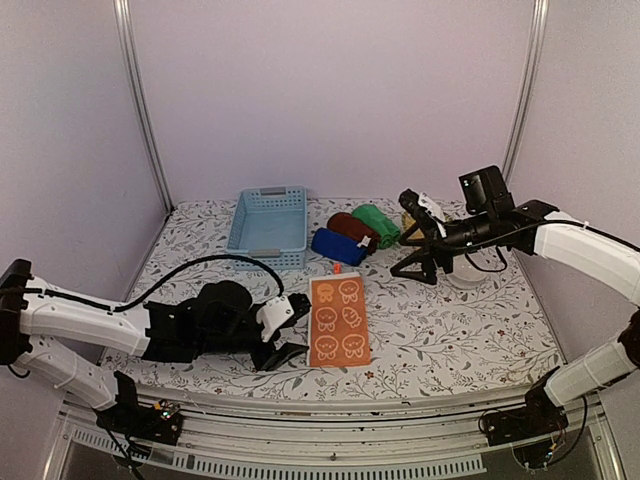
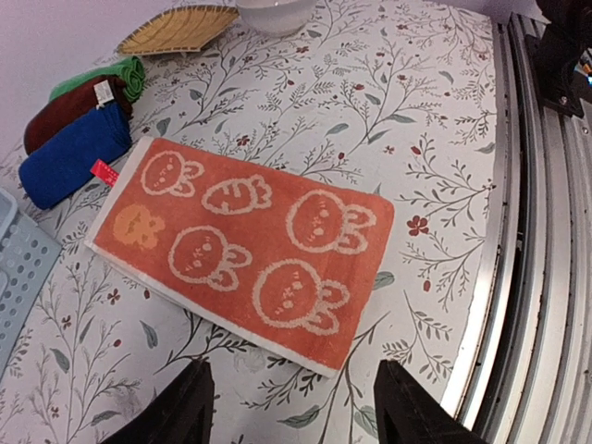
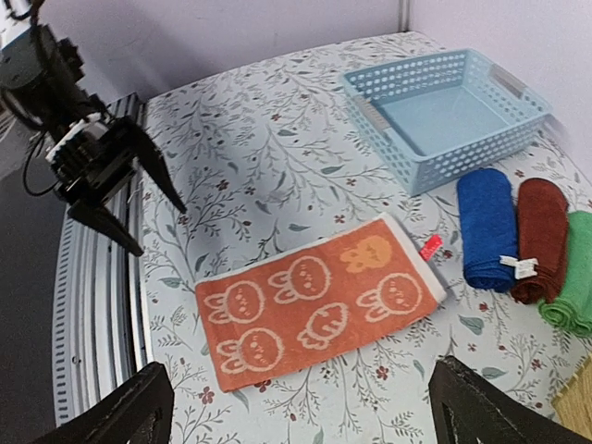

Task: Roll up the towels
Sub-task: Roll the towel at the center of the board.

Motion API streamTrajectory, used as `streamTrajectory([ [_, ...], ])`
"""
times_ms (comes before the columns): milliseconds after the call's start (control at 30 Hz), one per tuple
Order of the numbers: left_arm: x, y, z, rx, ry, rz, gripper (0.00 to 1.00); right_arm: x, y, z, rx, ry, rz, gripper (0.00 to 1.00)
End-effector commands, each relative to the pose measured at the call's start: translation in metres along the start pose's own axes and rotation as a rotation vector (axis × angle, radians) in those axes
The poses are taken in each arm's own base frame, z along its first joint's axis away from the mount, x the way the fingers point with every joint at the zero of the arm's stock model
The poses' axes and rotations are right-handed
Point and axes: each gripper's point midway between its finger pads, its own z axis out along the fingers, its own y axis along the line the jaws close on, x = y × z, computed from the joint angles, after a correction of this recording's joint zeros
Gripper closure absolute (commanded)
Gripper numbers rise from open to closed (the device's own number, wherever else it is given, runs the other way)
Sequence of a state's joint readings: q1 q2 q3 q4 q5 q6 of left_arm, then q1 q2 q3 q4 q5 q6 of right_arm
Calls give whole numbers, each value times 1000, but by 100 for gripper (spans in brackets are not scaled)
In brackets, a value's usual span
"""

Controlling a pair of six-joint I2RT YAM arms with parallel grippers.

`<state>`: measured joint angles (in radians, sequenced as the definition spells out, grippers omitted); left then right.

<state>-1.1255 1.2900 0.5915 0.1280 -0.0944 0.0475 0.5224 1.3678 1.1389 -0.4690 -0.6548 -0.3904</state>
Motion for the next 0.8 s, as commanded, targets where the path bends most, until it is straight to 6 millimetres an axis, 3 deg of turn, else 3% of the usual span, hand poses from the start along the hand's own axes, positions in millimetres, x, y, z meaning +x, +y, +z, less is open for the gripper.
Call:
streamTrajectory([
  [0, -8, -5, 11, 37, -42, 67, 40, 23, 36, 16, -263, -21, -103, 14],
  [100, -4, -10, 22, 57, -40, 115, 43, 40, 35, 29, -236, 37, -166, 31],
  [267, 8, -10, 39, 79, -20, 168, 48, 84, 47, 66, -201, 138, -268, 49],
  [367, 7, -7, 39, 93, -46, 135, 50, 104, 57, 91, -179, 194, -348, 57],
  [600, 23, -8, 24, 99, -70, 30, 48, 122, 76, 133, -175, 250, -426, 60],
  [767, 31, -3, 10, 67, -91, 0, 48, 140, 81, 148, -201, 310, -401, 60],
])
